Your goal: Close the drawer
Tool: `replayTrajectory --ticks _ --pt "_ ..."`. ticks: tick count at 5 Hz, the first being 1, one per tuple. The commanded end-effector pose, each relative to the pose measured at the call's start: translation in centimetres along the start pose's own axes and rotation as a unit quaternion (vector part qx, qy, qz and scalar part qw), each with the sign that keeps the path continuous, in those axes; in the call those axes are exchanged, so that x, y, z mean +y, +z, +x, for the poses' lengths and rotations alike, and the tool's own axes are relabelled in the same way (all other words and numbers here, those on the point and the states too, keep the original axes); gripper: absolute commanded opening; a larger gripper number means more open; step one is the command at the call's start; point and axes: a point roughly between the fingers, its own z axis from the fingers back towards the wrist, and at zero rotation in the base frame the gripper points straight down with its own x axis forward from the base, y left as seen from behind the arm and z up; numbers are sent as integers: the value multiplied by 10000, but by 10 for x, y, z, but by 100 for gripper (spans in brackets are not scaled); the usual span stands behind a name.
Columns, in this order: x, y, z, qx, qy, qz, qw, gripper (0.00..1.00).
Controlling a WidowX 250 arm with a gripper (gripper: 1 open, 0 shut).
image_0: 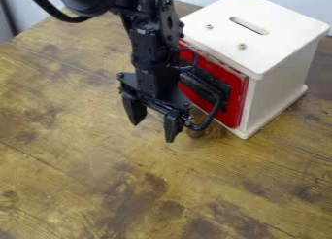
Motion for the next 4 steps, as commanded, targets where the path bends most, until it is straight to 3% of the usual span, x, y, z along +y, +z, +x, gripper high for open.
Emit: replayTrajectory --ticks 1,4 --pt "5 25 15 -423 37 41 9991 100" --pt "15 20 12 -361 87 64 9993 100"
